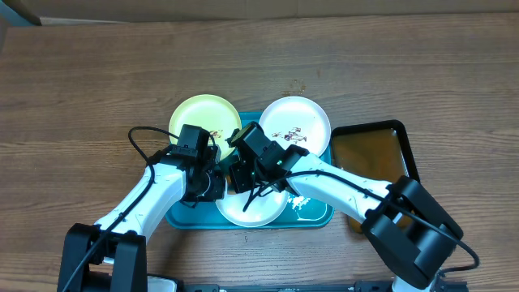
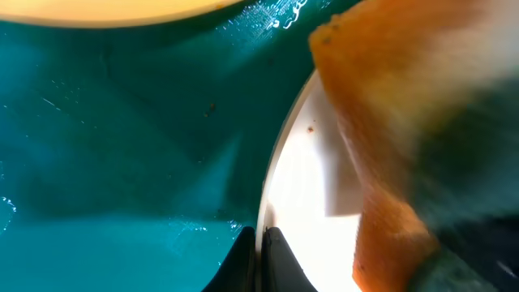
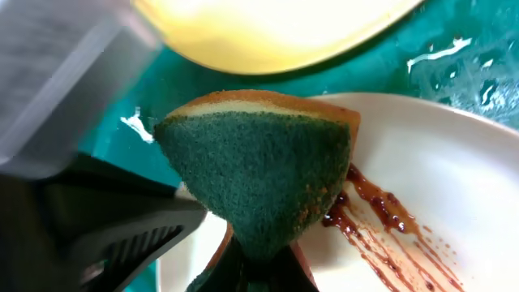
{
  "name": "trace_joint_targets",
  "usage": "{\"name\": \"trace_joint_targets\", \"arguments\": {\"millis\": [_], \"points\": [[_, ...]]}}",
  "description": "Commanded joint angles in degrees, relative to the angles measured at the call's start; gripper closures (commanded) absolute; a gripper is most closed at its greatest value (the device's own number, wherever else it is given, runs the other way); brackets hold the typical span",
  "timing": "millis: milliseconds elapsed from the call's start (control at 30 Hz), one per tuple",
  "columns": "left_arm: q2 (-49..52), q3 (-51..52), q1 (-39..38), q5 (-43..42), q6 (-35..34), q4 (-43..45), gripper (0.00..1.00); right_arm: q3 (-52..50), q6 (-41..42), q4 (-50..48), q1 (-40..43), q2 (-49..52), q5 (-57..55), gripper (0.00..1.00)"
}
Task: Clean dirty plates on tray and stack at the side
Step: 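Lift the sponge with right gripper and move it over the white plate, then scrub the white plate with the sponge while left gripper holds the rim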
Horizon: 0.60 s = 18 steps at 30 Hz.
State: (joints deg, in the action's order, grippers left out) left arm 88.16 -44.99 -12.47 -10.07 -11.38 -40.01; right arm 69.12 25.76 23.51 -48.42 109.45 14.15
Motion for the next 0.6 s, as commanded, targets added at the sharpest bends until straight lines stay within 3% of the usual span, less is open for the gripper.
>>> {"name": "trace_joint_targets", "arguments": {"millis": [0,300,567], "points": [[0.5,-0.5,-0.7,-0.5,2.4,-0.6,0.96,1.4,1.6,-0.6,0.1,2.6,-0.6,0.96],[0.5,-0.5,-0.7,-0.5,2.1,-0.8,0.96,1.4,8.4,-0.2,0.6,3.3,-11.9,0.96],[0.5,-0.5,-0.7,-0.5,2.1,-2.0,0.96,1.4,12.9,10.9,2.8,3.3,-15.2,0.96]]}}
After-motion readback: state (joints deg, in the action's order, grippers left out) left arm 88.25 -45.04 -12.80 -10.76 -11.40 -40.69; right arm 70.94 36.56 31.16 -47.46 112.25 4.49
